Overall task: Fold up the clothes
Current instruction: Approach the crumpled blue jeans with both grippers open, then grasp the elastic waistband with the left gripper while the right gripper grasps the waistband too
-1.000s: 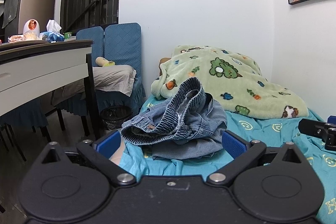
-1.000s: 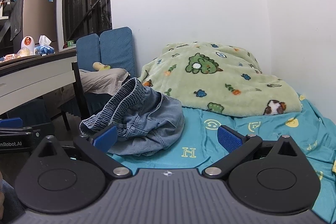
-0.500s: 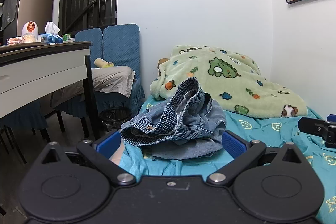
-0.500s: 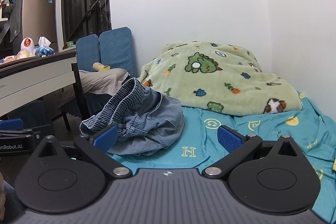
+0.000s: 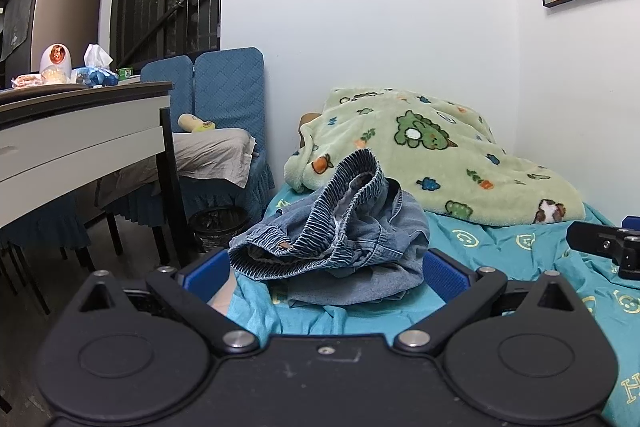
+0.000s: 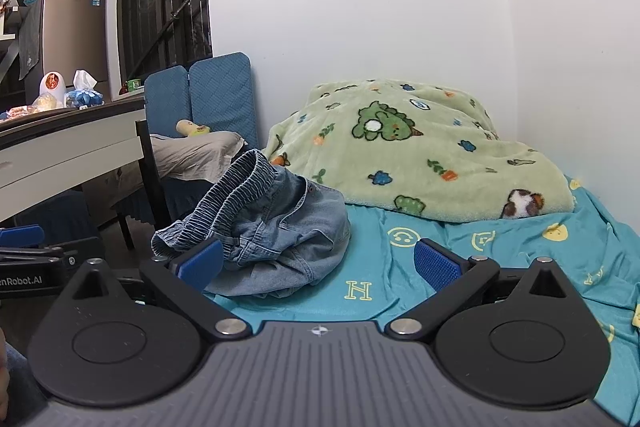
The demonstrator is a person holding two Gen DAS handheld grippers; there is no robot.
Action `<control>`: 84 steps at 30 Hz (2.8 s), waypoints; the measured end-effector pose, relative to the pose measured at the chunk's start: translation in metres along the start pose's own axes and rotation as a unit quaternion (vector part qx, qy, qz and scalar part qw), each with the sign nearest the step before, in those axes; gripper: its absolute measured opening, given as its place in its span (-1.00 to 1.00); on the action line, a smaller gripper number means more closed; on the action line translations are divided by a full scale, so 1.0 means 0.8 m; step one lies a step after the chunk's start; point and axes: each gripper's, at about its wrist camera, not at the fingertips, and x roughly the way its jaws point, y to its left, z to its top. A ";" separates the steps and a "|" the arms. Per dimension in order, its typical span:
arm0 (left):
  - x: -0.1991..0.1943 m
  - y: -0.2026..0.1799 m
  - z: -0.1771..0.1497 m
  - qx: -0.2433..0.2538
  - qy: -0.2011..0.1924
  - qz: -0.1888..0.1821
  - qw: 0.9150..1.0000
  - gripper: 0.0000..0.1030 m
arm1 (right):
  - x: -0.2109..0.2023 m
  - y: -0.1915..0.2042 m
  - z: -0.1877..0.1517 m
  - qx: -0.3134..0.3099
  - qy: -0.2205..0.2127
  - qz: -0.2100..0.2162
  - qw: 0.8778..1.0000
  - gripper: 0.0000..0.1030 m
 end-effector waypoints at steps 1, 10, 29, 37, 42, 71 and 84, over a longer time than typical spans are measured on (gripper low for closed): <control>0.000 0.000 0.001 0.000 0.000 0.000 1.000 1.00 | 0.000 0.000 0.000 0.000 0.000 0.000 1.000 1.00; -0.001 0.000 0.001 0.002 0.000 0.000 1.000 1.00 | 0.002 -0.001 -0.001 -0.003 0.002 -0.006 1.000 1.00; 0.094 -0.007 0.048 -0.020 0.053 -0.032 0.998 0.99 | 0.018 -0.019 -0.011 0.008 0.023 -0.025 0.999 1.00; 0.186 -0.027 0.053 0.082 0.041 -0.016 0.996 0.99 | 0.035 -0.039 -0.023 0.041 0.044 -0.019 0.998 1.00; 0.244 -0.035 0.053 0.134 0.039 -0.010 0.990 0.99 | 0.062 -0.054 -0.031 0.058 0.065 -0.017 0.996 1.00; 0.300 -0.077 0.070 0.163 0.067 0.017 0.984 -0.79 | 0.111 -0.084 -0.045 0.111 0.082 0.002 0.990 1.00; 0.176 -0.187 0.033 0.190 0.044 -0.074 0.978 -0.79 | 0.084 -0.137 -0.039 0.240 0.049 0.015 0.969 1.00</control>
